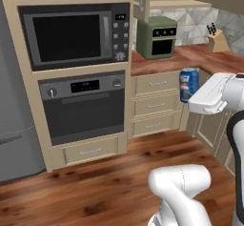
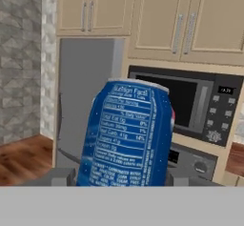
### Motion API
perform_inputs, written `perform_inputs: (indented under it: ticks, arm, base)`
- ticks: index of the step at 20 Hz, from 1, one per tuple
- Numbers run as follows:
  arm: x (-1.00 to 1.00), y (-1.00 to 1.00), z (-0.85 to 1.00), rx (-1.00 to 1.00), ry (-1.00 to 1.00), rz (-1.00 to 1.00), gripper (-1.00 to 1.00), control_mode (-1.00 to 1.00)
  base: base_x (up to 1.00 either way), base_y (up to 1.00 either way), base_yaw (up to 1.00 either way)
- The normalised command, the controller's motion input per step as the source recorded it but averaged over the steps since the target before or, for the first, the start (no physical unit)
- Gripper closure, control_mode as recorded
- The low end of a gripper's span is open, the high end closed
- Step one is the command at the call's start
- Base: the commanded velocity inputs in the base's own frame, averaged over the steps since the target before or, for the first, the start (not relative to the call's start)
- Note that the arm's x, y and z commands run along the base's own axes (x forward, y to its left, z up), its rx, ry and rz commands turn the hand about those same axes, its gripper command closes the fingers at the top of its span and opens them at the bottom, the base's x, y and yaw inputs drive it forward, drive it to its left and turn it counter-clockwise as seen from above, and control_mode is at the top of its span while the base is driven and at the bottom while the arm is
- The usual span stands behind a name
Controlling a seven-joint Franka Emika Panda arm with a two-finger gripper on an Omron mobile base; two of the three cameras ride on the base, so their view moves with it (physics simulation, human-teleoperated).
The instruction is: Pick the can from the counter and place it in the open cabinet.
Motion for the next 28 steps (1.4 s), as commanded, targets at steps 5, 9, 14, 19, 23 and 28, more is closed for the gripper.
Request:
perform_inputs:
  ticks: [5, 9, 14, 19, 23, 28]
  arm:
    - [0.00, 0.00, 0.00, 0.00, 0.00, 0.00, 1.00, 1.00]
    - [0.00, 0.00, 0.00, 0.00, 0.00, 0.00, 1.00, 1.00]
    - [0.00, 0.00, 0.00, 0.00, 0.00, 0.00, 1.00, 1.00]
    - [0.00, 0.00, 0.00, 0.00, 0.00, 0.00, 1.00, 1.00]
    - [0.00, 0.00, 0.00, 0.00, 0.00, 0.00, 1.00, 1.00]
    - [0.00, 0.00, 0.00, 0.00, 0.00, 0.00, 1.00, 1.00]
  base:
    - [0.19, -0.77, 0.11]
    - [0.19, -0.79, 0.07]
    - [0.68, -0.54, 0.10]
    - [0.60, -0.49, 0.09]
    - [0.43, -0.56, 0.09]
    - [0.53, -0.57, 0.10]
